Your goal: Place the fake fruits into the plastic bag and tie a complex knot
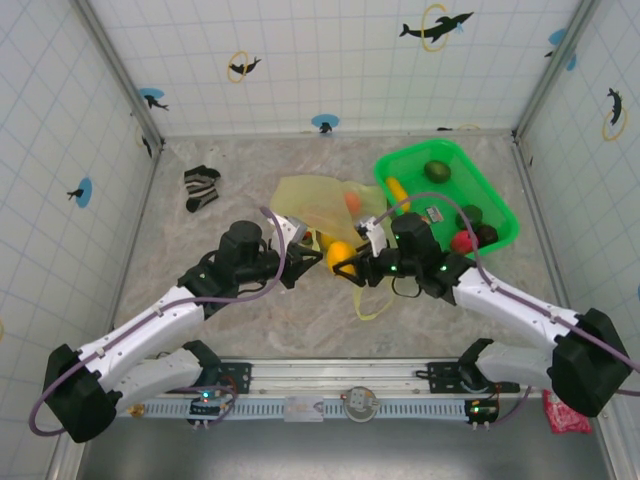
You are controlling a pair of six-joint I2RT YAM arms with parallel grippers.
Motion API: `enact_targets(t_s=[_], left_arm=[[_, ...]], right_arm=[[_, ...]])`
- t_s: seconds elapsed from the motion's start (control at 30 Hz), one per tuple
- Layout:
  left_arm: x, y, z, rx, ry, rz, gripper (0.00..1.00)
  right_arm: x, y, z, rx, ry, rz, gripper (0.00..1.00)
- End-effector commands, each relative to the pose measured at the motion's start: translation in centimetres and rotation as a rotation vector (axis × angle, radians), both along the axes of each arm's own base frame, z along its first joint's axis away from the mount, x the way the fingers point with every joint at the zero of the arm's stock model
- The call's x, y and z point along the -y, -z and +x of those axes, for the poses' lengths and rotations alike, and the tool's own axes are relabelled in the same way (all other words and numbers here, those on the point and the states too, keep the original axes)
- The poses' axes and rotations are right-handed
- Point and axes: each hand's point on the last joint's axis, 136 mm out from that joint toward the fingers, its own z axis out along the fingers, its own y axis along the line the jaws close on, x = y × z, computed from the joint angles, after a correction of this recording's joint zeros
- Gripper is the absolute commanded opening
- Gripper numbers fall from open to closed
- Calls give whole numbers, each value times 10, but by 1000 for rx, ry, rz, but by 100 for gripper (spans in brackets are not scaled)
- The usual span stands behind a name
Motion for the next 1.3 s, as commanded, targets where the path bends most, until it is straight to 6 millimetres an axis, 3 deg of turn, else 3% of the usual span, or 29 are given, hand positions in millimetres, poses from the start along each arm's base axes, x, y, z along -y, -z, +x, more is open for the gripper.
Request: enact_targets(t_s=[0.0,0.37,0.5,0.9,1.1,1.27], left_arm=[[2,-8,-1,8,11,-2,0],[1,-8,-5,15,27,1,0],[1,-7,-7,17,34,1,0],[-1,-4,-6,17,23,6,0],[-3,-4,-2,20,-1,16,0],[-6,3,4,23,-38,45,0]], right_arm=[[-5,11,14,40,40,-22,58],[-33,32,59,73,173,-126,54],[-31,39,88,104,290,-196,55],[-55,30,161,150,559,-175,60],[-56,34,191,228,704,-223,60],[-56,54,205,254,756,-310,61]])
